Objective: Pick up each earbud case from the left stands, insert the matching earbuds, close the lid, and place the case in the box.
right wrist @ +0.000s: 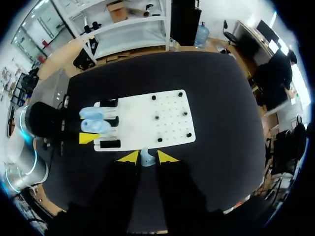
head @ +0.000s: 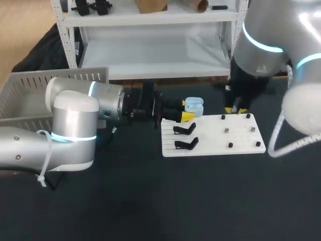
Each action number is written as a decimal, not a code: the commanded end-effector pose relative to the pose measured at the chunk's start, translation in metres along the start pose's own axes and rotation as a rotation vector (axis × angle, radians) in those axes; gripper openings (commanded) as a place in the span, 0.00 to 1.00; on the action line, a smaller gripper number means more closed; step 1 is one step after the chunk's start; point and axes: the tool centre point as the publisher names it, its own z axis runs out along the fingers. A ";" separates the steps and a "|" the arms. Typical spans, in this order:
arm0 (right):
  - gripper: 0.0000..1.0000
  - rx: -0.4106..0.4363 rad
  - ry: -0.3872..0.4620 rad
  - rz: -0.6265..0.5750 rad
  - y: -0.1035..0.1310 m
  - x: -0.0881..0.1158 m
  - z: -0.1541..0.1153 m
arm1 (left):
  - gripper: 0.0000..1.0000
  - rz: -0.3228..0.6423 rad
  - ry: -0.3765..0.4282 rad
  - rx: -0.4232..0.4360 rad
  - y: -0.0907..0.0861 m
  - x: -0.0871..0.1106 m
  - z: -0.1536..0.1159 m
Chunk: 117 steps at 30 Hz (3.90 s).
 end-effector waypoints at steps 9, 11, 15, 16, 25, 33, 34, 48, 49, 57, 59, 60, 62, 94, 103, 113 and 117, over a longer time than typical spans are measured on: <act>0.00 0.043 0.088 -0.192 0.044 -0.001 -0.010 | 0.00 0.000 0.002 -0.001 0.000 0.000 0.001; 0.00 0.043 0.074 -0.199 0.043 0.000 -0.010 | 0.00 0.000 0.002 -0.001 0.000 0.000 0.001; 0.00 0.043 0.074 -0.199 0.043 0.000 -0.010 | 0.00 0.000 0.002 -0.001 0.000 0.000 0.001; 0.00 0.043 0.074 -0.199 0.043 0.000 -0.010 | 0.00 0.000 0.002 -0.001 0.000 0.000 0.001; 0.00 0.043 0.074 -0.199 0.043 0.000 -0.010 | 0.00 0.000 0.002 -0.001 0.000 0.000 0.001; 0.00 0.006 0.057 -0.246 0.053 0.002 -0.005 | 0.00 0.000 0.002 -0.001 0.000 0.000 0.001; 0.00 -0.001 0.050 -0.255 0.056 0.000 -0.006 | 0.00 0.000 0.002 -0.001 0.000 0.000 0.001; 0.00 0.013 0.069 -0.410 0.087 -0.011 0.001 | 0.00 0.000 0.002 -0.001 0.000 0.000 0.001; 0.00 0.016 0.071 -0.412 0.088 -0.012 0.001 | 0.00 0.000 0.002 -0.001 0.000 0.000 0.001; 0.00 0.023 0.093 -0.386 0.095 -0.018 0.005 | 0.00 0.000 0.002 -0.001 0.000 0.000 0.001; 0.00 0.024 0.100 -0.378 0.095 -0.019 0.005 | 0.00 0.000 0.002 -0.001 0.000 0.000 0.001; 0.00 0.026 0.102 -0.376 0.095 -0.019 0.006 | 0.00 0.000 0.002 -0.001 0.000 0.000 0.001; 0.00 0.027 0.107 -0.374 0.095 -0.019 0.007 | 0.00 0.000 0.002 -0.001 0.000 0.000 0.001; 0.00 0.046 0.156 -0.356 0.094 -0.032 0.028 | 0.00 0.000 0.002 -0.001 0.000 0.000 0.001; 0.00 0.045 0.158 -0.363 0.096 -0.033 0.030 | 0.00 0.000 0.002 -0.001 0.000 0.000 0.001; 0.00 0.053 0.164 -0.357 0.094 -0.034 0.032 | 0.00 0.000 0.002 -0.001 0.000 0.000 0.001; 0.00 0.055 0.169 -0.355 0.094 -0.033 0.033 | 0.00 0.000 0.002 -0.001 0.000 0.000 0.001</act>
